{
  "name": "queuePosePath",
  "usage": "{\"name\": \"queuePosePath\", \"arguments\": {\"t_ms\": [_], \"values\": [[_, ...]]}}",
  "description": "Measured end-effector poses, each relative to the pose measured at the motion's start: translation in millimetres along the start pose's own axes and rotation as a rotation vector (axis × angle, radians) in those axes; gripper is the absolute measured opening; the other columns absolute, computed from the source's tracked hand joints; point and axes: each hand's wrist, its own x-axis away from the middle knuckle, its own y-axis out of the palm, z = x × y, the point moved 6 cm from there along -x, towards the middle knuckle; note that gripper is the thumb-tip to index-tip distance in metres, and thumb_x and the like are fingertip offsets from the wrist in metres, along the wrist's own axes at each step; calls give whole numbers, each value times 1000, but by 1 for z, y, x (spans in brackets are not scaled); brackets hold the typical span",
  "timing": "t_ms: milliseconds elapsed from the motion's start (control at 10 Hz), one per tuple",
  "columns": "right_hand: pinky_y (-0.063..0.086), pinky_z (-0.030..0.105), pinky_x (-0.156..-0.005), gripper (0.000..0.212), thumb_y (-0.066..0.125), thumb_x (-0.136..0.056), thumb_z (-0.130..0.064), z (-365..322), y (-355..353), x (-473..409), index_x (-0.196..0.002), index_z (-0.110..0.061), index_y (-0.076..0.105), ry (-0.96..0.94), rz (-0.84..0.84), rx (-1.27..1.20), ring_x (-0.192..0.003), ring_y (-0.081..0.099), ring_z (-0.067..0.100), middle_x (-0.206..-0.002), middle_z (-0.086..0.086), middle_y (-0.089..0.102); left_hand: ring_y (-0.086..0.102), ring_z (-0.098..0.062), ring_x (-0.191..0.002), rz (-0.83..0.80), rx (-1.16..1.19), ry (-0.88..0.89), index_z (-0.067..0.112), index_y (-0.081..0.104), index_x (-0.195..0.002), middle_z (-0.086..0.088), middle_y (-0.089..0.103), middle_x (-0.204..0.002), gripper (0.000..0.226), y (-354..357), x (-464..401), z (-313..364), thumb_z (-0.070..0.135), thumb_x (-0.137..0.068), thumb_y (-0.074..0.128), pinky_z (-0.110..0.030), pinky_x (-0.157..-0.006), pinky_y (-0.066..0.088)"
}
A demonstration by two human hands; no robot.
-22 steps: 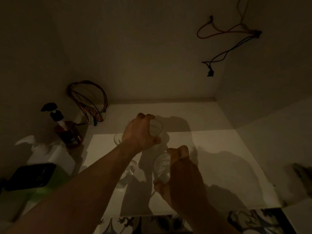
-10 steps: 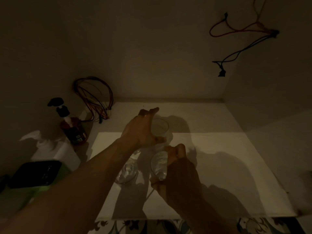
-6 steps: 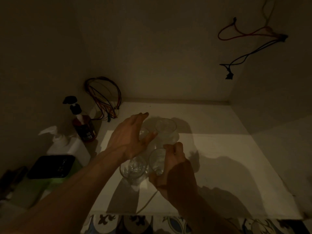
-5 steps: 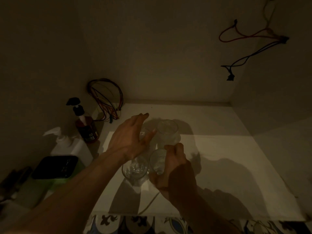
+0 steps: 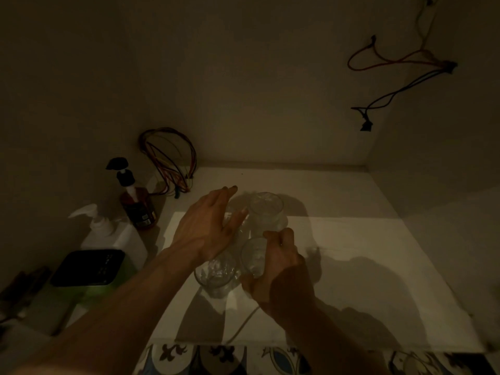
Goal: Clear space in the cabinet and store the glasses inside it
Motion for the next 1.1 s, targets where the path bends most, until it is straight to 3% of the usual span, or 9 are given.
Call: {"name": "queuePosePath", "arguments": {"t_ms": [200, 400, 600, 800, 900, 1100], "values": [[55, 32, -92, 81, 80, -74, -45, 5, -2, -1, -137, -15, 40, 73, -5, -32, -106, 59, 21, -127, 1, 37, 37, -19, -138, -14, -8, -4, 33, 27, -152, 2, 36, -156, 66, 2, 0, -3, 67, -95, 27, -36, -107, 32], [54, 31, -91, 78, 78, -75, -43, 4, 0, -2, -138, -16, 41, 69, -15, -17, -108, 57, 21, -129, 3, 38, 46, -19, -130, -27, -9, -16, 35, 26, -152, 3, 35, -156, 66, -1, 4, -2, 68, -95, 27, -35, -104, 32], [49, 32, -97, 89, 76, -77, -43, 7, 8, 0, -147, -23, 26, 61, -68, -41, -120, 51, 23, -136, 2, 36, 35, -18, -139, -48, -32, -25, 35, 24, -152, 2, 35, -156, 66, -2, 13, -5, 67, -95, 25, -36, -110, 31], [48, 38, -101, 111, 66, -72, -74, 15, 3, 4, -155, -26, 10, 92, -94, -39, -129, 47, 24, -146, 2, 34, 37, -17, -137, -47, -85, -76, 38, 25, -151, 4, 39, -153, 64, -8, 32, -15, 68, -96, 22, -35, -106, 33], [48, 40, -98, 105, 48, -74, -86, 18, -10, 8, -155, -27, 14, 103, -101, 27, -126, 49, 25, -146, 2, 38, 38, -19, -136, -93, -99, -125, 38, 23, -152, 3, 38, -154, 64, -11, 47, -20, 68, -96, 19, -37, -108, 33], [48, 39, -93, 73, 23, -94, -71, 6, -49, 21, -139, -19, 45, 123, -126, 142, -113, 56, 31, -128, 10, 56, 37, -22, -137, -175, -148, -192, 30, 27, -153, -1, 39, -153, 64, -38, 75, -8, 61, -98, 21, -36, -111, 30]]}}
